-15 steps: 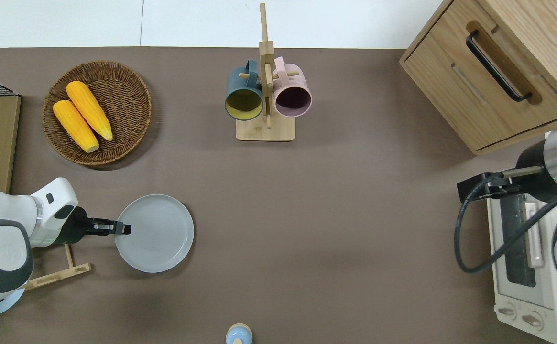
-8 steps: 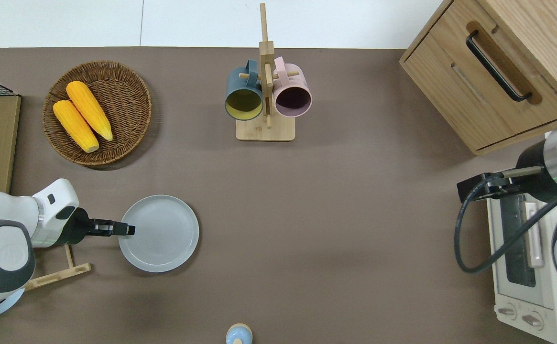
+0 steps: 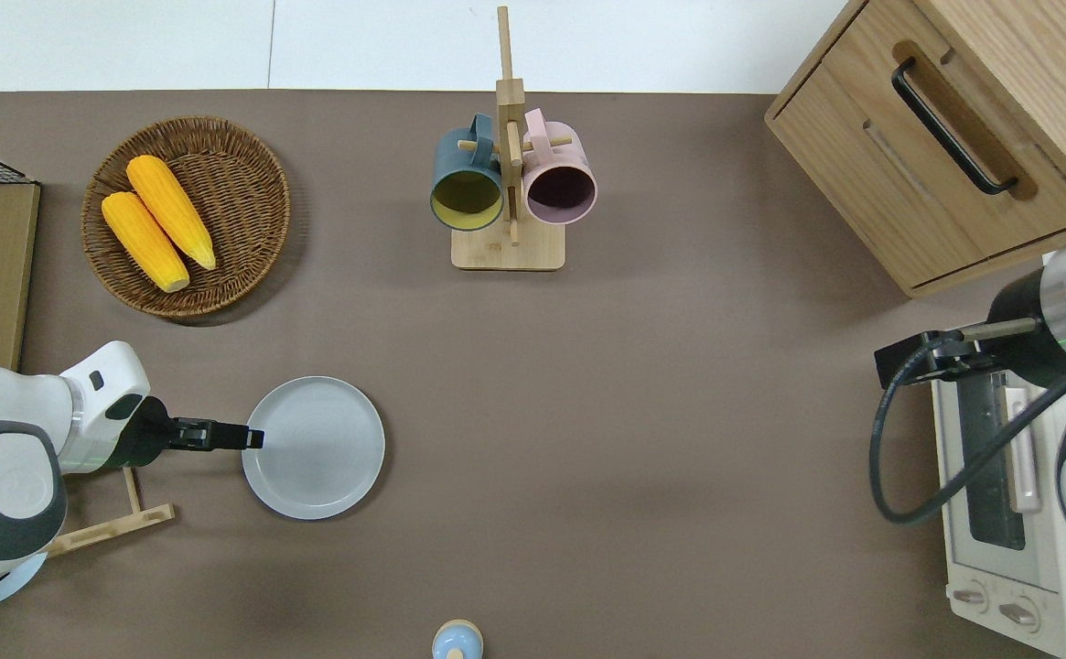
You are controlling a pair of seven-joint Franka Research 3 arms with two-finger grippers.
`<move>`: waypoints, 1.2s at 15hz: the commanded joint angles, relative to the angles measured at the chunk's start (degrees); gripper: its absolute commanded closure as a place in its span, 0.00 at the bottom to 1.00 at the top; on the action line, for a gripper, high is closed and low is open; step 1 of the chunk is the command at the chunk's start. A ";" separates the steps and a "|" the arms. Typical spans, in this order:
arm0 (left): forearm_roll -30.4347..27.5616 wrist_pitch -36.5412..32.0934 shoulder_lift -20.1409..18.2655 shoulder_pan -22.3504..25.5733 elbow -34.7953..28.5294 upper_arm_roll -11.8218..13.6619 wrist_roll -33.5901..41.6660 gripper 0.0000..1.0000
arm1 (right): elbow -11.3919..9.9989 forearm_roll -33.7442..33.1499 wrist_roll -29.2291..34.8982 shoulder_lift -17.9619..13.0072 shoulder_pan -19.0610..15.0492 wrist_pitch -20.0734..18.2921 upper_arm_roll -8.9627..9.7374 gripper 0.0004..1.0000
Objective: Pick gray plate from low plate rack and place it on table with left arm
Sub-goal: 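Move the plate away from the rack and lower it onto the table, then open the left gripper and withdraw it from the plate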
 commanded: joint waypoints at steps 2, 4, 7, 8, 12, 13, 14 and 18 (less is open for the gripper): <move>1.42 -0.70 -1.40 -0.22 2.72 0.47 -3.31 0.14 | 0.42 -0.37 0.68 -0.12 -1.34 -0.63 1.21 0.02; 7.46 -3.85 -1.76 -0.31 6.40 0.30 -8.30 0.10 | 0.42 -0.28 0.68 -0.12 -1.34 -0.72 1.21 0.02; 12.32 -10.88 -1.32 -0.22 14.04 -0.49 -14.38 0.02 | 0.42 -0.37 0.68 -0.12 -1.34 -0.63 1.21 0.02; 13.03 -12.72 -1.15 -0.22 16.24 -0.50 -16.22 0.02 | 0.33 -0.37 0.68 -0.12 -1.34 -0.63 1.21 0.02; 18.55 -19.84 -1.14 -0.31 24.15 -1.72 -20.89 0.01 | 0.42 -0.28 0.68 -0.12 -1.34 -0.63 1.21 0.02; 20.40 -21.08 -1.32 -0.31 26.17 -2.51 -22.12 0.01 | 0.42 -0.37 0.68 -0.12 -1.34 -0.63 1.13 0.02; 22.07 -22.22 -1.32 -0.22 27.50 -3.30 -22.83 0.01 | 0.42 -0.37 0.68 -0.12 -1.34 -0.63 1.21 0.02; 26.65 -26.01 -0.88 -0.22 33.82 -5.15 -24.59 0.01 | 0.42 -0.37 0.68 -0.12 -1.34 -0.63 1.21 0.02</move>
